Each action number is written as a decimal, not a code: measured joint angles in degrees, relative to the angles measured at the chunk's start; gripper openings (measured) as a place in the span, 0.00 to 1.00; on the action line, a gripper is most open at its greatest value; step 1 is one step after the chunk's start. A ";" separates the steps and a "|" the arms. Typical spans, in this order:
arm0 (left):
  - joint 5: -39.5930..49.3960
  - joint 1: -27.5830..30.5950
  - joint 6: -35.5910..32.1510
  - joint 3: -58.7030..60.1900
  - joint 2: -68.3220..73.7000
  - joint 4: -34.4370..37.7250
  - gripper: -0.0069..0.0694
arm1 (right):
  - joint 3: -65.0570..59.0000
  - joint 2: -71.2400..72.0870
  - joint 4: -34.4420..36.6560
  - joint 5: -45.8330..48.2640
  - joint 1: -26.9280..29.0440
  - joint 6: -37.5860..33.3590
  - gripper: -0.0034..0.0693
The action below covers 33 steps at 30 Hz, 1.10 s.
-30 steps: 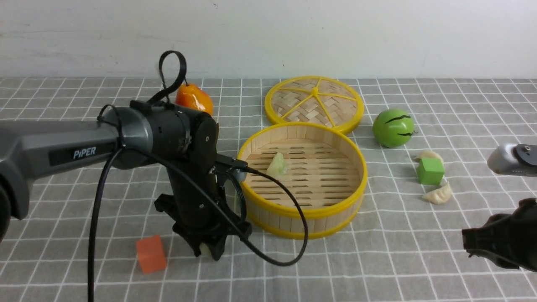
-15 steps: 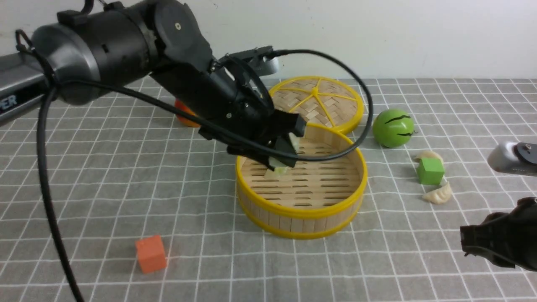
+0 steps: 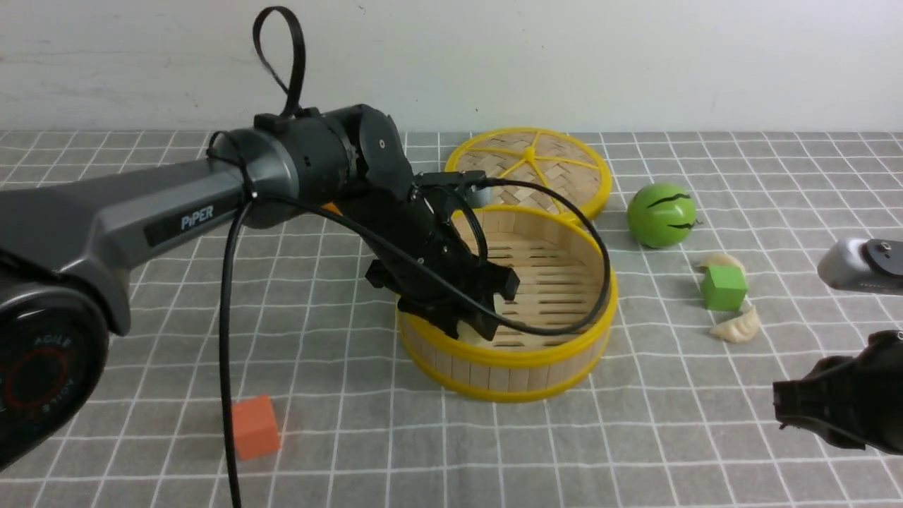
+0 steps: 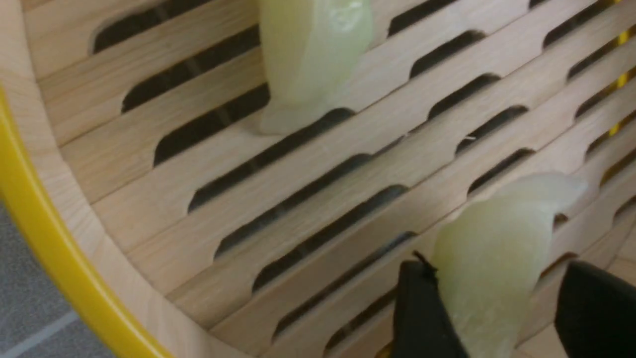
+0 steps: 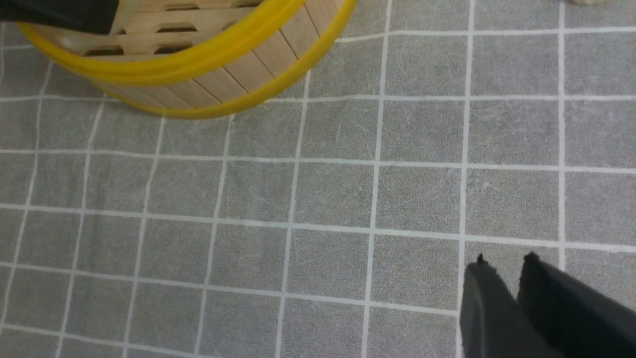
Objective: Put the dumplings into the steamer on the table with the grey tablecloth.
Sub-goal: 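Place the dumpling into the bamboo steamer basket with the left gripper, then reach for and grasp a dumpling lying on the table beside the steamer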
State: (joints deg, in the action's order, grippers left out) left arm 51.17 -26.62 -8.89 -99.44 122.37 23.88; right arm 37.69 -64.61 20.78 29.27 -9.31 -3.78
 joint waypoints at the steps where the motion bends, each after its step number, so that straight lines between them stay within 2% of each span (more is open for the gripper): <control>1: -0.15 0.00 0.00 -0.06 0.05 -0.37 0.64 | 0.00 0.00 0.00 -0.11 0.00 0.00 0.19; 2: -0.15 0.00 0.00 -0.06 0.05 -0.60 0.66 | 0.00 0.00 0.00 -0.11 0.00 0.00 0.19; 4: 0.50 0.00 0.00 -0.52 -0.29 -1.22 0.76 | 0.00 0.00 0.00 -0.30 0.00 0.00 0.20; 7: 3.38 0.00 0.00 -2.03 -0.61 -1.94 0.81 | 0.19 0.00 -0.32 -0.66 0.00 0.00 0.21; 10: 7.75 0.00 1.11 -4.38 -1.32 -3.02 0.81 | 1.50 0.00 -0.61 0.45 0.00 0.00 0.22; 14: 16.24 0.00 6.67 -10.74 -3.98 -7.49 0.76 | 6.34 -0.68 -1.04 1.66 0.00 0.00 0.24; 16: 18.46 0.00 10.26 -14.18 -7.28 -12.26 0.66 | 12.64 -4.00 -3.42 2.07 0.00 0.00 0.26; 19: 19.31 0.00 12.52 -14.84 -12.41 -15.53 0.53 | 20.11 -10.06 -5.98 4.12 0.00 0.00 0.31; 26: 20.12 0.06 14.30 -10.58 -30.85 -19.09 0.19 | 39.21 -30.83 -14.03 10.03 0.76 0.84 0.57; 29: 20.12 0.06 14.42 -4.46 -38.00 -20.99 0.13 | 46.72 -39.74 -14.96 9.97 2.93 2.73 0.66; 33: 20.12 0.06 14.61 8.62 -46.30 -25.90 0.10 | 57.18 -51.08 -15.06 11.65 7.40 4.10 0.69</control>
State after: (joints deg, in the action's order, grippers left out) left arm 71.28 -26.56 5.73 -90.82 76.07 -2.02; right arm 94.88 -115.68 5.72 40.93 -1.91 0.32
